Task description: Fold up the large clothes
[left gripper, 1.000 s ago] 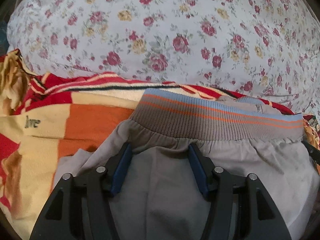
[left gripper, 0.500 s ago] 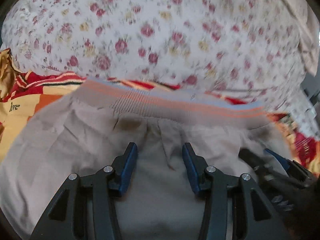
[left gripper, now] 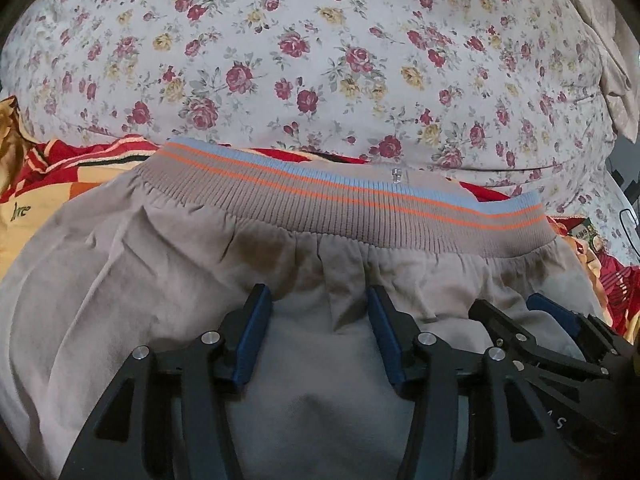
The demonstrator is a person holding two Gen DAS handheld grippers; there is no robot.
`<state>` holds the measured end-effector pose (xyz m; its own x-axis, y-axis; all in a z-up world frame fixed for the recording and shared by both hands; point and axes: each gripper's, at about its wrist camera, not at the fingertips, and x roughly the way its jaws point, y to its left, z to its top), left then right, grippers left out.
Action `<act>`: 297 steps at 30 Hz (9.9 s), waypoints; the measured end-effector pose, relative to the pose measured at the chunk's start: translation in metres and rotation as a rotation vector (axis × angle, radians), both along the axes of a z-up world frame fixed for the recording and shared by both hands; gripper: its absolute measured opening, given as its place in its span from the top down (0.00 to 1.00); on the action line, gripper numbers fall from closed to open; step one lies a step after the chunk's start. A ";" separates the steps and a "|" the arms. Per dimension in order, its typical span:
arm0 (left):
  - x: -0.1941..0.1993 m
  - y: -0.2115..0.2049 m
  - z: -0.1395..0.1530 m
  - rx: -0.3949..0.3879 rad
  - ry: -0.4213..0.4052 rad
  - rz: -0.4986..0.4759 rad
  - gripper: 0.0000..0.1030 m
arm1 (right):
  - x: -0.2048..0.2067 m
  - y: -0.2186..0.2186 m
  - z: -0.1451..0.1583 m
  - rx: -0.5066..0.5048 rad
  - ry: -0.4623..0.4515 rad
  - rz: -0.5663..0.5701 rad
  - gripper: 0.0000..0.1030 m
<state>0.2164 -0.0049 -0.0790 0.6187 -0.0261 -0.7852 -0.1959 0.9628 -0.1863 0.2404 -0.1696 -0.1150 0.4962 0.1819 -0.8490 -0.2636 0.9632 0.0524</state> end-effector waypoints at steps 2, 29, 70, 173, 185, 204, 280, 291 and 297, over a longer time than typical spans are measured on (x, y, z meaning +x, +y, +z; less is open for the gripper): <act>-0.003 0.008 0.002 -0.008 -0.001 -0.003 0.54 | 0.000 0.002 0.000 -0.001 0.001 -0.002 0.23; -0.233 0.099 0.080 -0.183 -0.162 0.170 0.40 | -0.155 -0.108 0.102 0.197 -0.336 -0.019 0.23; -0.176 0.167 -0.001 -0.570 -0.036 0.257 0.96 | -0.135 -0.104 0.078 0.176 -0.224 -0.047 0.23; -0.148 -0.077 0.010 -0.234 -0.010 -0.214 0.90 | 0.058 -0.088 -0.002 0.046 -0.062 -0.034 0.87; -0.023 -0.076 0.089 -0.192 -0.156 -0.039 0.84 | 0.061 -0.111 -0.011 0.196 -0.016 -0.053 0.87; 0.050 -0.077 0.022 -0.146 -0.007 -0.068 0.84 | 0.061 -0.125 -0.008 0.305 -0.009 -0.095 0.83; -0.172 0.042 0.056 -0.176 -0.145 -0.041 0.88 | -0.146 -0.022 0.066 0.248 -0.233 0.378 0.82; -0.160 0.028 0.014 -0.166 0.048 -0.033 0.88 | -0.121 -0.026 0.025 0.219 0.034 0.318 0.79; -0.162 0.019 0.015 -0.206 0.009 -0.091 0.45 | -0.138 -0.013 0.026 0.199 0.014 0.391 0.48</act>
